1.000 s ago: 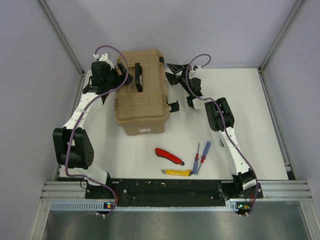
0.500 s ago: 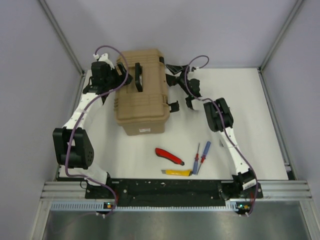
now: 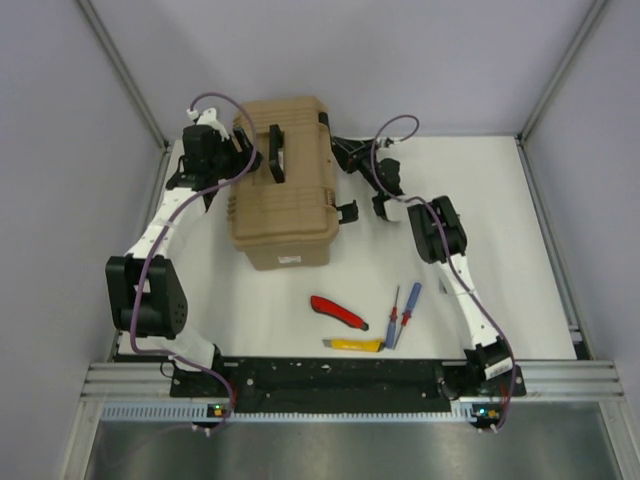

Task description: Pack the tool kit

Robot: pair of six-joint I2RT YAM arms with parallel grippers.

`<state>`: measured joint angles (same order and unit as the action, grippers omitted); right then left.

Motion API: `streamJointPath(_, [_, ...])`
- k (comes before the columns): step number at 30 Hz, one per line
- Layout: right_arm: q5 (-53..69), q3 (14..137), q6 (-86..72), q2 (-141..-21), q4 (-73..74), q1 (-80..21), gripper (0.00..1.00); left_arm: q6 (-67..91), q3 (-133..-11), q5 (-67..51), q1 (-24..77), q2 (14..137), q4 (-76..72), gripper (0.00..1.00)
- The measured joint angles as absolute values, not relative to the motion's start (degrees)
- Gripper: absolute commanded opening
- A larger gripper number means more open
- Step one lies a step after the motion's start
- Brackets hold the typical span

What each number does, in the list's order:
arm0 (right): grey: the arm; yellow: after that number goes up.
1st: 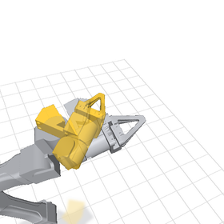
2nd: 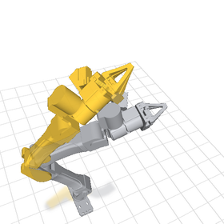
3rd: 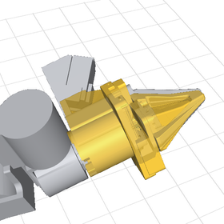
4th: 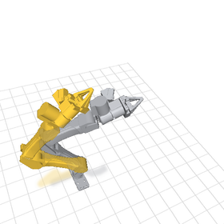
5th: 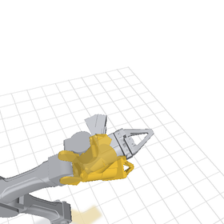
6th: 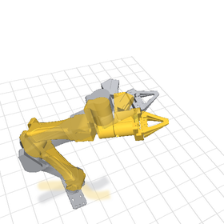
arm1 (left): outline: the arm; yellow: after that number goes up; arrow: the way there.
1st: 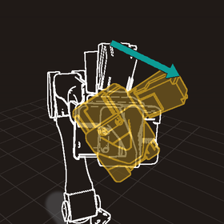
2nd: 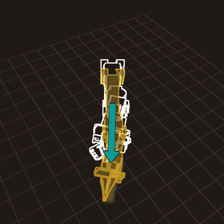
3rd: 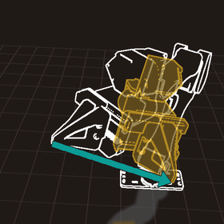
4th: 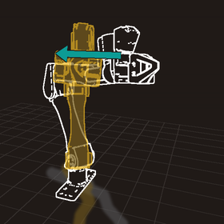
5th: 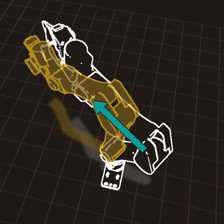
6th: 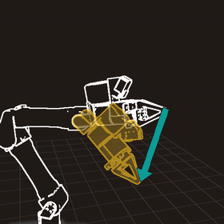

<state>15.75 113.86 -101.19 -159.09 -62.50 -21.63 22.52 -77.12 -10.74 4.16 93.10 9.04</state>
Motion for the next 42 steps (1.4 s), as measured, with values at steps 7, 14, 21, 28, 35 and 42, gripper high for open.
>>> streamJointPath(7, [15.38, 112.14, -100.18, -158.91, -63.79, -21.28, 0.33, 21.52, -75.94, -10.22, 4.67, 92.75, 7.62, 0.72])
streamJointPath(14, [14.68, 106.28, -95.46, -154.47, -63.18, -20.82, 0.33, 20.71, -75.64, -8.82, 5.30, 92.64, 7.31, 0.69])
streamJointPath(21, [15.16, 101.93, -88.77, -148.49, -59.81, -20.21, 0.33, 20.60, -75.55, -7.49, 5.63, 92.66, 7.29, 0.68])
streamJointPath(28, [15.66, 98.06, -81.76, -140.81, -55.79, -19.35, 0.57, 20.84, -75.48, -6.22, 5.85, 92.66, 7.29, 0.66])
streamJointPath(35, [15.11, 91.22, -72.36, -129.36, -44.38, -20.18, 0.86, 21.69, -75.72, -4.21, 6.39, 92.66, 7.70, 0.67])
streamJointPath(42, [10.83, 87.44, -63.33, -122.19, -33.71, -20.47, 0.87, 22.61, -76.07, -3.51, 6.59, 92.55, 8.40, 0.68])
